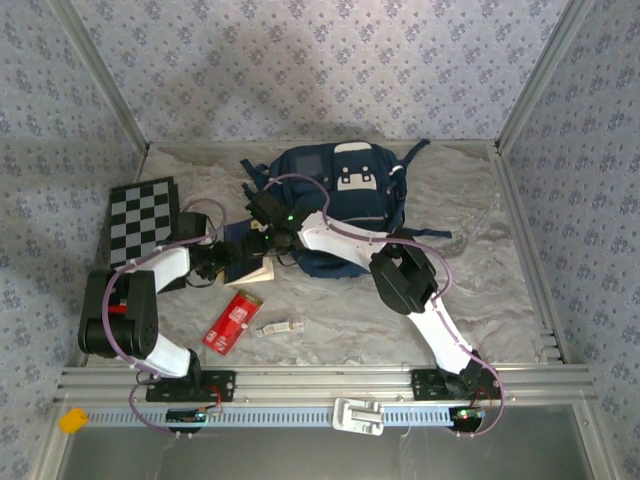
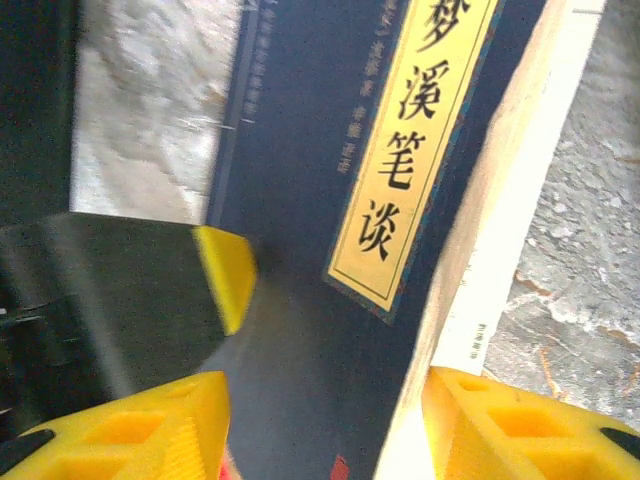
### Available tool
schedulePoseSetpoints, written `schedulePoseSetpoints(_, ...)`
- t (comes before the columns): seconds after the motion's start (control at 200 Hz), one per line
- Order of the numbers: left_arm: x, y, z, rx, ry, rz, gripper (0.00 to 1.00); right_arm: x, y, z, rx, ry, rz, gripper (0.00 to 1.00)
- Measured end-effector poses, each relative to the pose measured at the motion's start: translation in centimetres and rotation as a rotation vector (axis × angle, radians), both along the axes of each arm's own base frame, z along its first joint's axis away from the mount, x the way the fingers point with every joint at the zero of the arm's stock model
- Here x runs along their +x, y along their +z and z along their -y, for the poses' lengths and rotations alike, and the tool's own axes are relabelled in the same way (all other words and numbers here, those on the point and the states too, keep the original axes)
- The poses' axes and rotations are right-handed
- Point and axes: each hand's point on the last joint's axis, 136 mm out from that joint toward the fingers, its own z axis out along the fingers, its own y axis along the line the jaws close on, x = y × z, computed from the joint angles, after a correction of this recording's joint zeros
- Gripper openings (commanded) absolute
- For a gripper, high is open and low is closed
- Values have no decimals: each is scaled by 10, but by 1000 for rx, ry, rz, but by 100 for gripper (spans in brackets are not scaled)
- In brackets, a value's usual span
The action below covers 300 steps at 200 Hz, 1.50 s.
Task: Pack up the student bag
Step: Pick up the book from the middle-left of the table.
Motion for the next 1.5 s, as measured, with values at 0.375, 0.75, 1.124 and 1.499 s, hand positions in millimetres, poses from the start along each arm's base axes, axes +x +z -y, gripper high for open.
schedulePoseSetpoints(0.375,0,0,0,0,-2,0,51,-2,-7,4,19,5,-26,36)
schedulePoseSetpoints(0.75,0,1,1,1,-4,0,51,3,-7,3,51,-5,-38,18)
schedulePoseSetpoints(1.124,0,3,6,0,-23,0,52,2,4,2,89,-10,-40,0)
schedulePoseSetpoints(1.499,7,43,-10,-69,24,73,61,-5,60,-2,209,13,0,0)
